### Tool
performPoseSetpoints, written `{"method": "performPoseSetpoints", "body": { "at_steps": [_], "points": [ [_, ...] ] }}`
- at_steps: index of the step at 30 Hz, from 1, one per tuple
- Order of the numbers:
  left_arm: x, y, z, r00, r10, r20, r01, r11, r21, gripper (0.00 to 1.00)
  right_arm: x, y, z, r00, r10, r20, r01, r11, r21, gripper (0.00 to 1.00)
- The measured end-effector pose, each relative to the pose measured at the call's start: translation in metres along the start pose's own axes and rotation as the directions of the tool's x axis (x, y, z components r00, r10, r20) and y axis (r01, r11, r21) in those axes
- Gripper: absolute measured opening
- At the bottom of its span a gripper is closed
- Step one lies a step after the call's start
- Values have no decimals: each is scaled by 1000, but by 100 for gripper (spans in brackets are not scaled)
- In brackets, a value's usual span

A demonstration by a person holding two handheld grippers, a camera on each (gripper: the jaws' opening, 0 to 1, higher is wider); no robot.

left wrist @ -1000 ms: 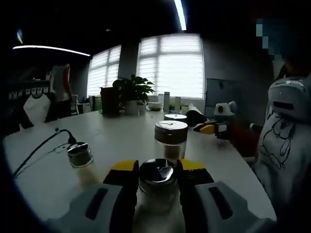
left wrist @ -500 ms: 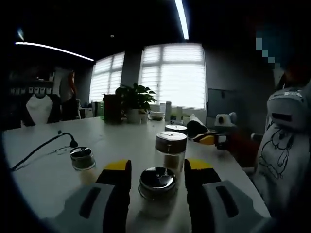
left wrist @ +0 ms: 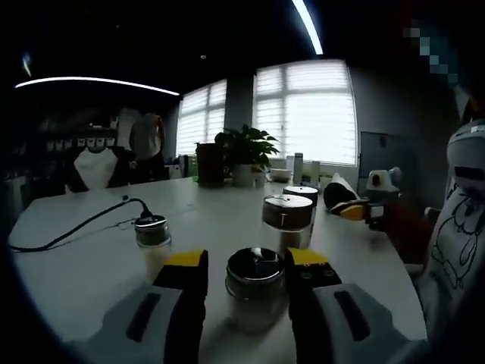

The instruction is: Rotate the seasoning bottle until the label or dispensing opening points toward the visible target arrow and the bottle remains upright within the marked orientation range

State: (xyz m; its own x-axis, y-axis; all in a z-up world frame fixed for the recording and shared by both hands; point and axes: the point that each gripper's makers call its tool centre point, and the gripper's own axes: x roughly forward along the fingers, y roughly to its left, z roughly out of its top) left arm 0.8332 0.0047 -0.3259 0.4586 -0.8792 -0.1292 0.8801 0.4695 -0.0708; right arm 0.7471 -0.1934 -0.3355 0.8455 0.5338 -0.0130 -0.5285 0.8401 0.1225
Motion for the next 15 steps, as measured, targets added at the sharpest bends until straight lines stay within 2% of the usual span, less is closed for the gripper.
{"method": "performPoseSetpoints", "body": {
  "at_steps": [4, 10, 15],
  "points": [
    [0, -7, 0, 999, -43, -6, 43, 999, 2, 32, -1, -1, 1, 1000, -2, 1, 2, 1000, -1, 12],
    [1, -3, 0, 997, -83, 4, 83, 996, -30, 32, 0, -1, 1, 1000, 3, 0, -3, 1000, -4, 12],
    [1, -5, 0, 993, -120, -5, 120, 993, -23, 32, 1, -1, 2, 1000, 6, 2, -6, 1000, -5, 12]
  ]
}}
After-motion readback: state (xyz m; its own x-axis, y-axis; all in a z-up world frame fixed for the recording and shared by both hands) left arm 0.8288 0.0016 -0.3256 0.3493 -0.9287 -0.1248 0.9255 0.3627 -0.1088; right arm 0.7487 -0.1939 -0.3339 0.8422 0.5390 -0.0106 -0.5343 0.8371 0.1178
